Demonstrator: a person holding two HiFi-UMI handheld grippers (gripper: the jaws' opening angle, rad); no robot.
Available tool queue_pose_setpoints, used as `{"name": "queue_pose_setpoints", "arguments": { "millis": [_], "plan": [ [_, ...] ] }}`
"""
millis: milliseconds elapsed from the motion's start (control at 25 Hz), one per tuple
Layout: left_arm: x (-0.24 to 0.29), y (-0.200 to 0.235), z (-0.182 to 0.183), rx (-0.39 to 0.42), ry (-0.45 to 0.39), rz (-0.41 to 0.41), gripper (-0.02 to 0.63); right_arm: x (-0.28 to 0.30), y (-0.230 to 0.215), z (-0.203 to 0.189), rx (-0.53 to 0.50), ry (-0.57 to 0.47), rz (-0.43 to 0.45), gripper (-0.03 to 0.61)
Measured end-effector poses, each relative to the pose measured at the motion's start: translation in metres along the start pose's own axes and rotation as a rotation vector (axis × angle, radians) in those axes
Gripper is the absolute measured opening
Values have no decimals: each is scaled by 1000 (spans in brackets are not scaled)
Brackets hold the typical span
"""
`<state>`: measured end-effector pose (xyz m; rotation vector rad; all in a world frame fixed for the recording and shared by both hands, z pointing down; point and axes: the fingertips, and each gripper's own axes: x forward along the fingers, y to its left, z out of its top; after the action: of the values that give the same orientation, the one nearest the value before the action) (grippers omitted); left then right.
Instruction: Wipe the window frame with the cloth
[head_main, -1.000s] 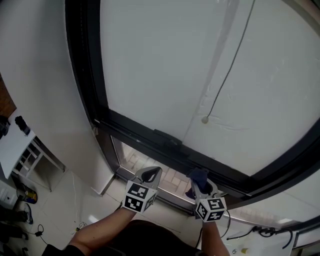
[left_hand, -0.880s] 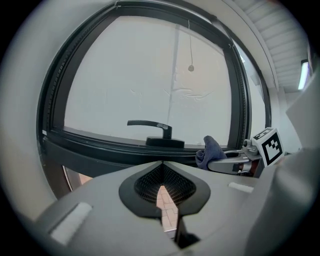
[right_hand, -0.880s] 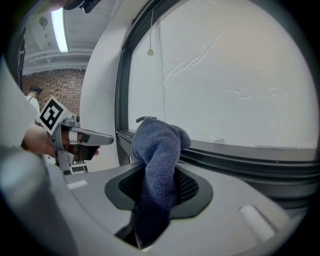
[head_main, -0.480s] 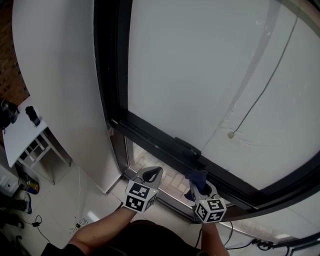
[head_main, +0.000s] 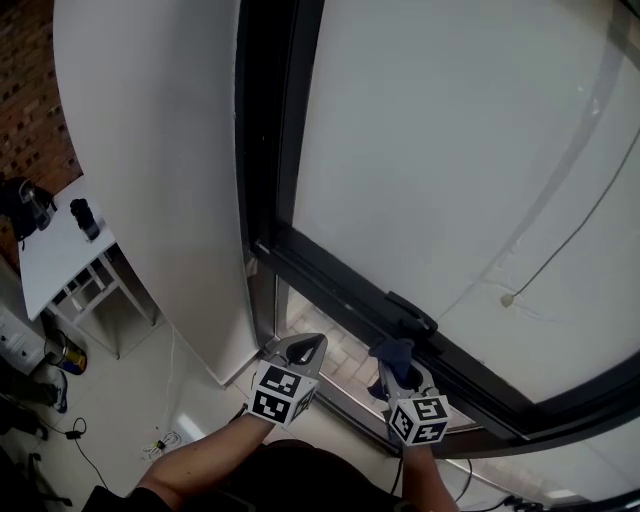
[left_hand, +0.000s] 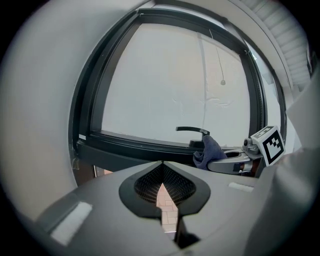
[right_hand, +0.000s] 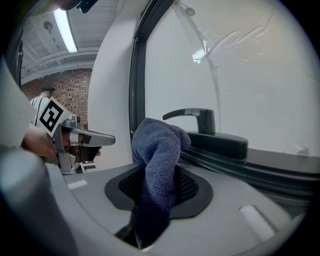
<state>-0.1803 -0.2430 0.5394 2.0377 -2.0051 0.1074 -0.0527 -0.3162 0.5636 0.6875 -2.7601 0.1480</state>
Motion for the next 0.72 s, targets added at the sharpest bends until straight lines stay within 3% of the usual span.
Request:
{"name": "queue_pose_setpoints", "arguments": {
  "millis": [720],
  "plan": [
    [-22,80,1,-25,-16,59,-6,73,51,22,-7,12,56,127]
  ]
}}
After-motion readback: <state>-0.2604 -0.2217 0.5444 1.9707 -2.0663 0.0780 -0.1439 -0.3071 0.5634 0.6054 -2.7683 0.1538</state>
